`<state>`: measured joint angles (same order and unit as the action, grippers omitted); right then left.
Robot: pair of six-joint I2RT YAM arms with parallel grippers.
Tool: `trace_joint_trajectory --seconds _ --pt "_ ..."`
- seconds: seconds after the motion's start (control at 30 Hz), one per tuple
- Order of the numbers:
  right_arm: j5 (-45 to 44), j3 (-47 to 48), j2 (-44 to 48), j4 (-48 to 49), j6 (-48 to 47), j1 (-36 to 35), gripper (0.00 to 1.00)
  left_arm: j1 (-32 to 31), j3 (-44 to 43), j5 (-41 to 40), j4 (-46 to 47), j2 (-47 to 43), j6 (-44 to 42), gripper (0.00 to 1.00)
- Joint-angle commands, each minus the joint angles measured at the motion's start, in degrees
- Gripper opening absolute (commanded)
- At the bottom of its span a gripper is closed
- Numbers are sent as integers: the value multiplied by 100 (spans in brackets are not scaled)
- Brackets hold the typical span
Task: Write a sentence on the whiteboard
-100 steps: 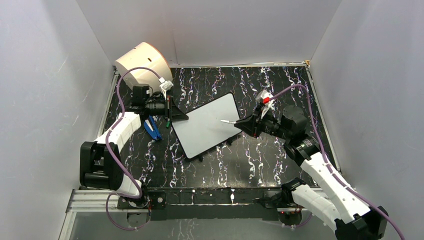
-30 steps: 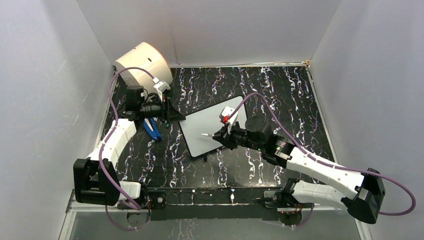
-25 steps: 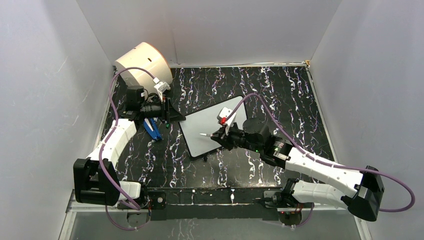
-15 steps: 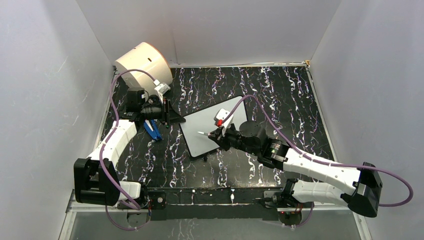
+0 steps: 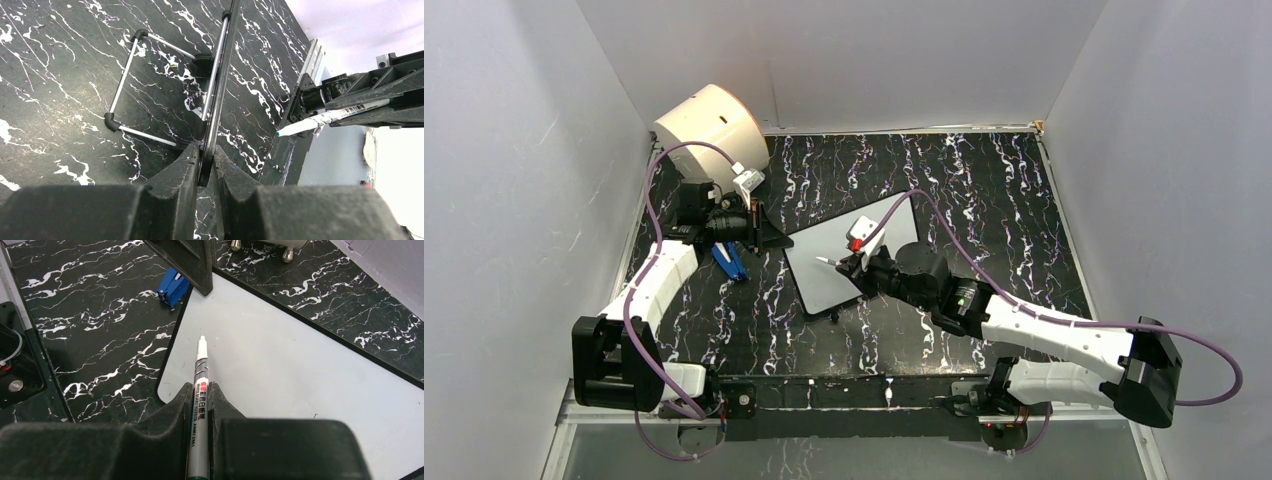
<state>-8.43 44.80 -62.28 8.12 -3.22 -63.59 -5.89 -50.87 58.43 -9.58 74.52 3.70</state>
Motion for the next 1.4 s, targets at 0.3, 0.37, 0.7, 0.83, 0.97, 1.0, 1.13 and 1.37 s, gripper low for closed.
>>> trace_joint_trajectory --seconds 0.3,0.37,0.7,0.83,0.97,1.0,1.13,1.37 --pt "-488 122 -43 478 -244 -161 0 -44 134 -45 -222 -211 -193 0" --pt "-550 119 -51 482 -316 -175 0 -44 195 -114 -248 -219 -188 0" --pt "-876 153 -182 613 -462 -302 0 -52 140 -208 -324 -202 -193 0" --pt "-1046 234 -287 603 -466 -394 0 -76 201 -383 -330 -334 -204 0" --pt "-1276 330 -422 605 -455 -496 0 -122 219 -510 -338 -365 -186 0" --pt "-1320 347 -445 623 -459 -511 0 -130 207 -531 -340 -347 -189 0" --pt "-1467 461 -588 601 -414 -538 0 -132 170 -622 -370 -289 -173 0" --pt "-1703 687 -865 650 -302 -620 0 -140 148 -640 -386 -322 -168 0"
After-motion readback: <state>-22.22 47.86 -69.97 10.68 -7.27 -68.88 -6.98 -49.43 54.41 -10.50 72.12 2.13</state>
